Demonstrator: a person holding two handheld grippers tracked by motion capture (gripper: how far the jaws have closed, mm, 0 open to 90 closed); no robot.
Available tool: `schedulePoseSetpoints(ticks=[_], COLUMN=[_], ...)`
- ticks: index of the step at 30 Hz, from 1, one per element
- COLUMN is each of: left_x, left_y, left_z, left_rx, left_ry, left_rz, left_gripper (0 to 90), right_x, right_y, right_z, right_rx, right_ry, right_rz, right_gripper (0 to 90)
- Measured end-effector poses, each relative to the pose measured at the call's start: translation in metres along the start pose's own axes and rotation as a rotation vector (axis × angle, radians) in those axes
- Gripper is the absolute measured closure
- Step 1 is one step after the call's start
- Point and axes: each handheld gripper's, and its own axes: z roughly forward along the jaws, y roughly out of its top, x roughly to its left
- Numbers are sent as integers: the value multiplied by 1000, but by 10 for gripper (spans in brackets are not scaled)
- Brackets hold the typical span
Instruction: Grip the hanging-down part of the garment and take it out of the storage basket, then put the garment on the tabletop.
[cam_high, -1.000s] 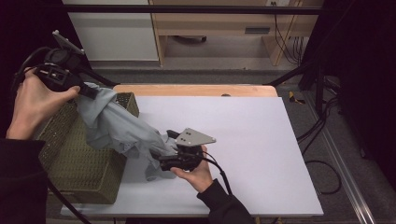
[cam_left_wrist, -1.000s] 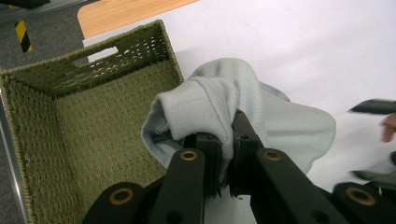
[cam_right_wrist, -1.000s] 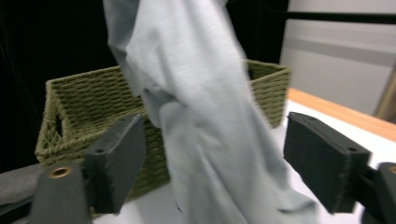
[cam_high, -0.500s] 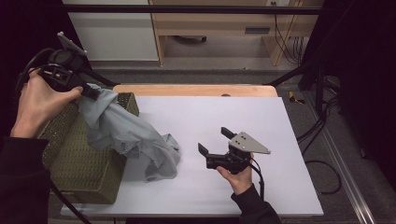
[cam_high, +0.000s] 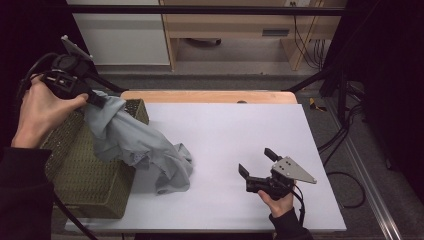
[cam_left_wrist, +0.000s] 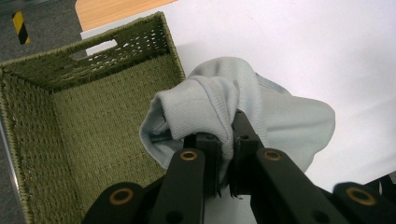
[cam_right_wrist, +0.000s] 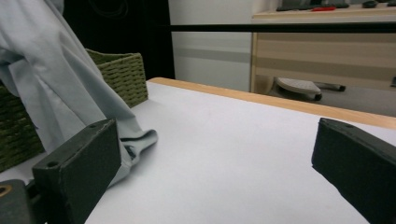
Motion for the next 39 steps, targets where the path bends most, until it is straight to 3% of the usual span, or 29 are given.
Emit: schedulePoseSetpoints(ticks=[11, 26, 33, 39], left_x=[1, -2, -8, -23], left_y=[1, 0, 3, 7], left_z=[2, 2, 1, -1], left_rx=[4, 1, 1, -15], left_ry=[-7, -12, -20, -47], left_rz=[1, 5, 17, 40], left_gripper=[845, 845, 846, 846], right_x=[-14, -17, -18, -18], right_y=[-14, -20, -21, -21], right_z=[-21, -23, -24, -24], right_rx=[0, 14, 19, 19], right_ry=[-36, -52, -52, -52], right_rz=[24, 26, 30, 28], right_gripper=[9, 9, 9, 9])
